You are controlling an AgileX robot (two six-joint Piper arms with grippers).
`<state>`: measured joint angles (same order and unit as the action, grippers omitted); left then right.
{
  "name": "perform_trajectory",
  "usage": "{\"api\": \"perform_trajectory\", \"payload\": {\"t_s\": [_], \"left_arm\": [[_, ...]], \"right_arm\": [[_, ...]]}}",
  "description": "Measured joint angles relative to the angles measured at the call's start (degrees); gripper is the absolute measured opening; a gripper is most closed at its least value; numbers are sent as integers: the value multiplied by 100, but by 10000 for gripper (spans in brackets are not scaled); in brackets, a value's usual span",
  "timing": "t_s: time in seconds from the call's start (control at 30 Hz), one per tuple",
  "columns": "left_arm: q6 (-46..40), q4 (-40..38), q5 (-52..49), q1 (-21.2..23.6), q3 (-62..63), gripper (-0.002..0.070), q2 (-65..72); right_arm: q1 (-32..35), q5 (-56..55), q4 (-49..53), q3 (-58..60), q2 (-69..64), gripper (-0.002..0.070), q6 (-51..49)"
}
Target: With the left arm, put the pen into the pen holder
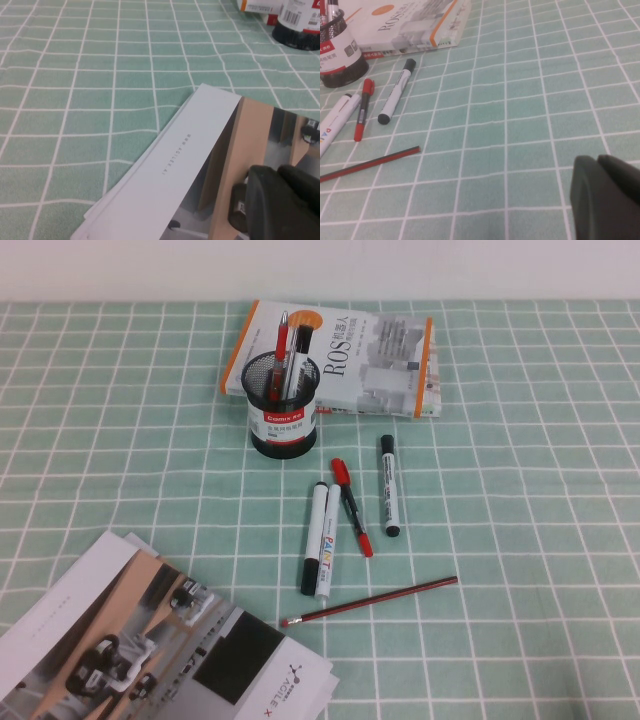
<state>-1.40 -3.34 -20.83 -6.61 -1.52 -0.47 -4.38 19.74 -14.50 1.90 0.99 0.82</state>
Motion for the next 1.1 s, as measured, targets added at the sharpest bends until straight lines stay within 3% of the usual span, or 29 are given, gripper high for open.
{"api": "perform_trajectory", "payload": {"t_s": [1.1], "left_arm": [[20, 96, -74, 8, 19, 0, 0]], "right_arm": [[0, 0, 0, 0, 0, -20, 0]]}}
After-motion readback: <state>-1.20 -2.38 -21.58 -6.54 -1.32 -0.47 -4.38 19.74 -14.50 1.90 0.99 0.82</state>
